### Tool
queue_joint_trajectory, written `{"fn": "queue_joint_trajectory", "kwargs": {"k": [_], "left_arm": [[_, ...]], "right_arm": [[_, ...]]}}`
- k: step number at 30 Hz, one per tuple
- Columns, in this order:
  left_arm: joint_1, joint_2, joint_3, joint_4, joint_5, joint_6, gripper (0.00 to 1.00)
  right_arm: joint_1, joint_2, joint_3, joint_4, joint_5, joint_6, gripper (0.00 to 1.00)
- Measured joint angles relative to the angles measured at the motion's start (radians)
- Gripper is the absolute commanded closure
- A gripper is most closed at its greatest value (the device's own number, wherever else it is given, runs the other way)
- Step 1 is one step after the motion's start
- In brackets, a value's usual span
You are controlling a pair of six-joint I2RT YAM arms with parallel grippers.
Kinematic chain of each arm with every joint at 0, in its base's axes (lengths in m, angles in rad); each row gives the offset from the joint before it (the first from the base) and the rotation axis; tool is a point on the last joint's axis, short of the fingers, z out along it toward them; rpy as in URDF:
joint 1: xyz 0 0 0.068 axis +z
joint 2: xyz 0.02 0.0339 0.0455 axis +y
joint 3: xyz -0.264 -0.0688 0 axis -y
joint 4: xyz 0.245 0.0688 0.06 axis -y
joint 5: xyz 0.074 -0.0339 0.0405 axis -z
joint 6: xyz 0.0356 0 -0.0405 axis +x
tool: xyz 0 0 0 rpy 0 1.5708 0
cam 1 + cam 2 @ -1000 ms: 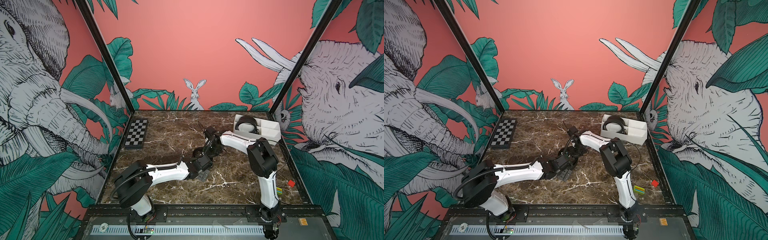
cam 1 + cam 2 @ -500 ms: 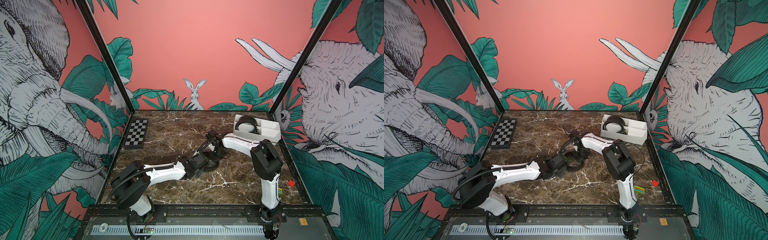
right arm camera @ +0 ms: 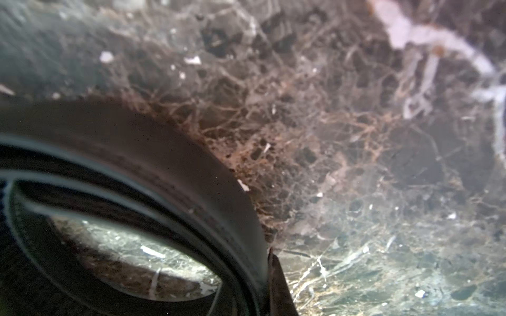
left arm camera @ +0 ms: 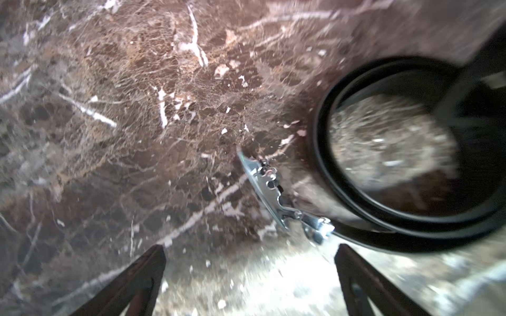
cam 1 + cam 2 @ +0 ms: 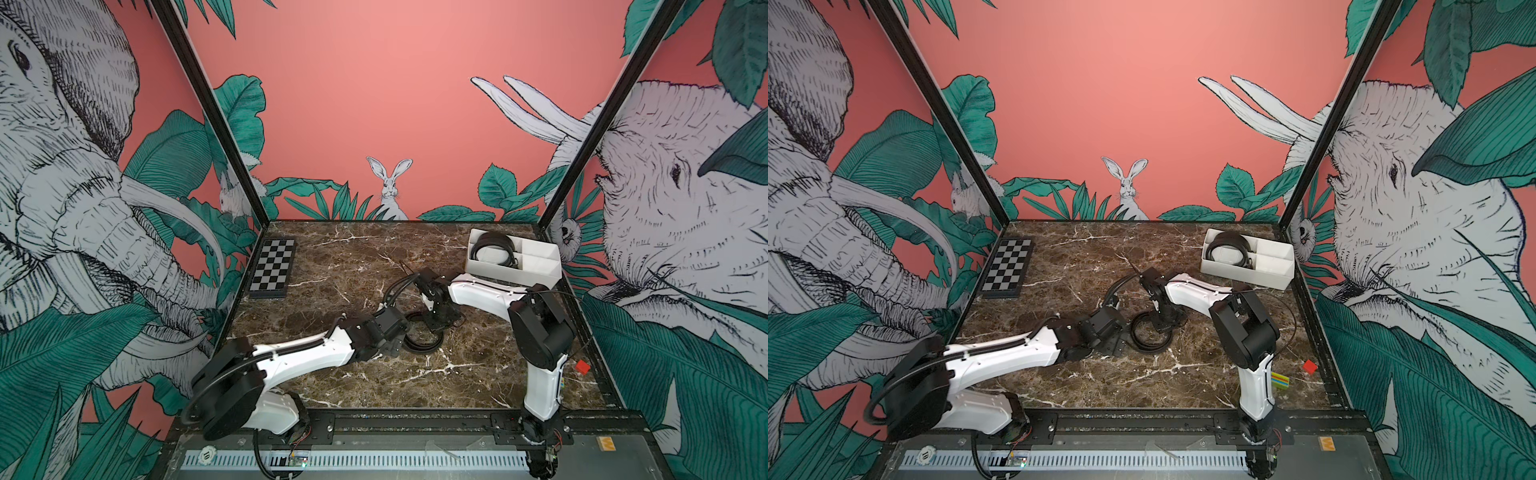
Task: Place the belts into the storage roll
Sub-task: Roll the belt at the center of the board.
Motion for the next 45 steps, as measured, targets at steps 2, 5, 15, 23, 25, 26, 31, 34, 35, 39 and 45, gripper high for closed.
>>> {"fn": "queue_joint_trajectory", "kwargs": {"k": [2,5,15,23,25,26,31,34,35,39,45], "left_arm": [[0.0,-0.071,-0.016,0.007,0.055,-0.082,0.01],[0.0,-0.096,-0.035,0.051,0.158,-0.22,0.01],[-0.011,0.081,-0.06,0.32,0.409,-0.68,0.01],[-0.061,0.147,-0.057,0.447,0.413,-0.961,0.01],[-0.077,0.142,-0.049,0.417,0.405,-1.015,0.02],[-0.084,0.135,-0.039,0.382,0.4,-1.036,0.02],[-0.1,0.021,0.014,0.148,0.344,-1.089,0.02],[-0.1,-0.05,0.053,0.06,0.317,-1.115,0.03],[-0.099,-0.061,0.064,0.043,0.315,-1.129,0.03],[-0.114,-0.026,0.072,0.013,0.319,-1.193,0.04],[-0.177,0.063,0.07,0.023,0.307,-1.328,0.03]], "right_arm": [[0.0,-0.001,-0.001,0.001,0.0,0.03,1.0],[0.001,-0.009,-0.013,0.012,-0.001,0.068,1.0],[0.002,-0.024,-0.035,0.034,-0.006,0.138,1.0],[0.002,-0.03,-0.044,0.042,-0.005,0.156,1.0],[0.002,-0.03,-0.043,0.042,-0.004,0.156,1.0],[0.002,-0.03,-0.043,0.041,-0.004,0.156,1.0],[0.002,-0.03,-0.042,0.04,-0.003,0.156,1.0],[0.002,-0.03,-0.042,0.04,-0.003,0.156,1.0],[0.002,-0.03,-0.042,0.04,-0.003,0.156,1.0],[0.002,-0.03,-0.042,0.04,-0.003,0.156,1.0],[0.002,-0.032,-0.045,0.043,-0.002,0.156,1.0]]}}
